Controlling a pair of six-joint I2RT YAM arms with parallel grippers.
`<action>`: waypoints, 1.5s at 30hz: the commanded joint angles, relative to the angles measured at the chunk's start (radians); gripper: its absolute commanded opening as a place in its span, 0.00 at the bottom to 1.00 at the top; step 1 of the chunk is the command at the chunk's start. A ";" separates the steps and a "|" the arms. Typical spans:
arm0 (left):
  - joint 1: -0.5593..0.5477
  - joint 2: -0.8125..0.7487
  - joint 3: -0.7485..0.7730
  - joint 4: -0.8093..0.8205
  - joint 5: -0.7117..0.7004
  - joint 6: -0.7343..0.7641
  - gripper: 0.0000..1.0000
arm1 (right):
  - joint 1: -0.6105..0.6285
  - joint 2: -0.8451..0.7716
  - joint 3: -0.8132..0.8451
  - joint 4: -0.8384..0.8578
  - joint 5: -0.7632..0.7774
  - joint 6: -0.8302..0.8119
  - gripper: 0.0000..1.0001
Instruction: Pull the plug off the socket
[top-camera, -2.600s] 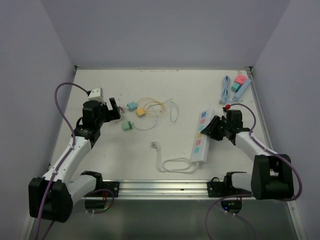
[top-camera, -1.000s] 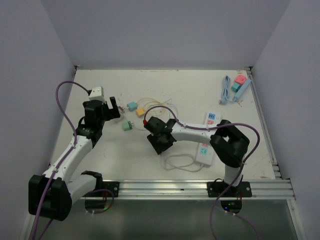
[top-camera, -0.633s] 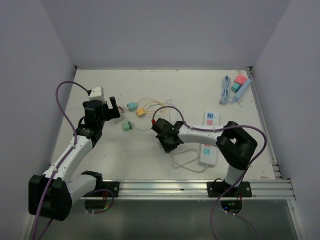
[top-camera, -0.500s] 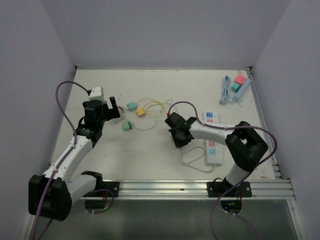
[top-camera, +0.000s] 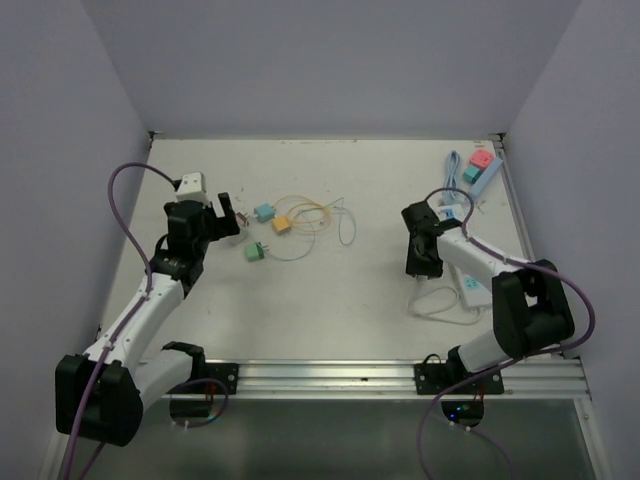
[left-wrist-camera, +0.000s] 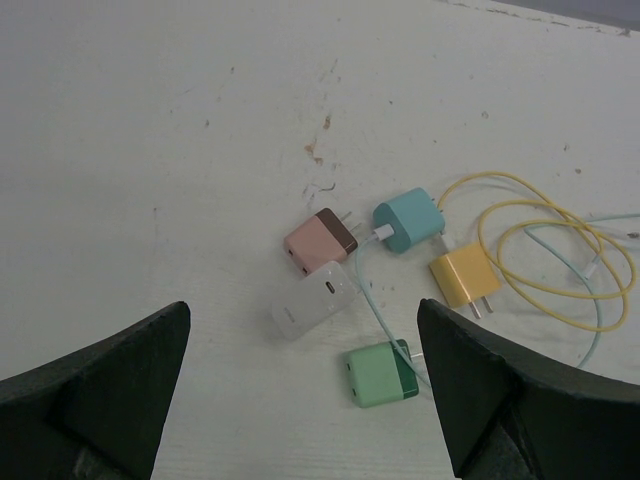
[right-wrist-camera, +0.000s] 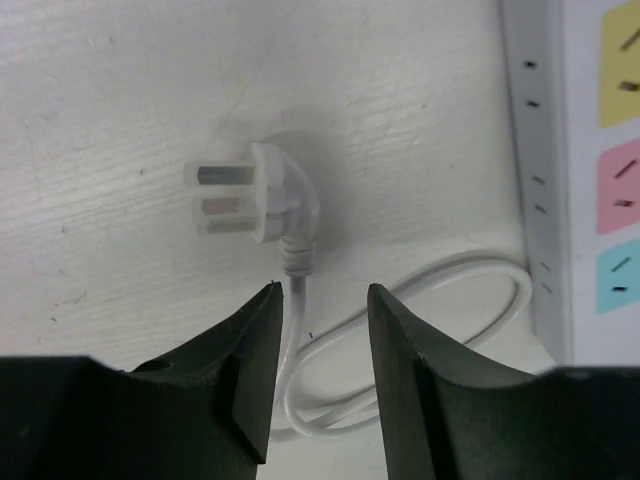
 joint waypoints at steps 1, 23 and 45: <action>-0.016 -0.023 -0.004 0.047 -0.016 0.000 0.99 | -0.029 -0.092 0.075 0.000 -0.018 0.008 0.46; -0.142 -0.108 -0.021 0.010 -0.099 0.009 0.99 | -0.457 0.260 0.537 0.228 0.114 0.187 0.71; -0.130 -0.015 0.002 0.015 -0.094 0.020 0.99 | -0.546 0.745 0.983 0.165 -0.002 0.086 0.61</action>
